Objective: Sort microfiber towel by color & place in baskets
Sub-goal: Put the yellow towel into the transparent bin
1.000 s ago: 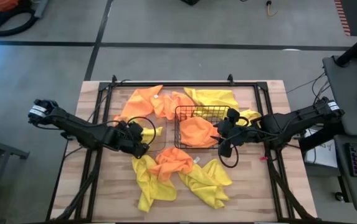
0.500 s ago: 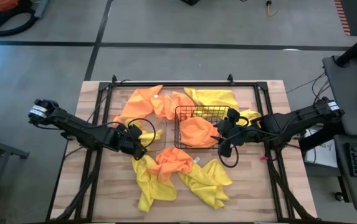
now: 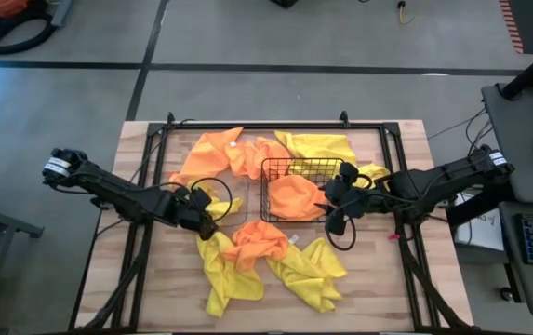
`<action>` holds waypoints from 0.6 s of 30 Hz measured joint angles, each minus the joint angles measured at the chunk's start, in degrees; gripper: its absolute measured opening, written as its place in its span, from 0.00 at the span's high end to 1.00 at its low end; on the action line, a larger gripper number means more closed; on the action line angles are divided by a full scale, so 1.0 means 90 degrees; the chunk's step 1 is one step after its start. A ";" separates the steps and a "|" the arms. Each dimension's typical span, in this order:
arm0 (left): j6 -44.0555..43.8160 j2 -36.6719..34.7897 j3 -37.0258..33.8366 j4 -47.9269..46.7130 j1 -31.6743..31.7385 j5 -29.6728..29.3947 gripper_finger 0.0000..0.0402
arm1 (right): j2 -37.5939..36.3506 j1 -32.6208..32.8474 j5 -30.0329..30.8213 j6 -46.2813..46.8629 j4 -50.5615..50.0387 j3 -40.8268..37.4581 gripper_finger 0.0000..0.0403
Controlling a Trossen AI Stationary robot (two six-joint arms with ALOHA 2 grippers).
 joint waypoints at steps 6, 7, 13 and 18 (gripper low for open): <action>-0.0183 -0.0002 0.0000 0.0001 0.0002 0.0081 0.92 | 0.0000 0.0000 0.0000 0.0002 0.0000 0.0000 0.48; -0.0187 -0.0002 0.0000 0.0000 0.0005 0.0123 0.90 | 0.0000 0.0000 0.0000 0.0002 0.0000 0.0000 0.48; -0.0192 -0.0016 0.0000 -0.0016 0.0005 0.0388 0.71 | 0.0000 0.0000 0.0000 0.0002 0.0000 0.0000 0.48; -0.0128 -0.0029 0.0088 -0.0160 0.0005 0.0437 0.56 | 0.0000 0.0000 0.0000 0.0081 0.0000 0.0000 0.48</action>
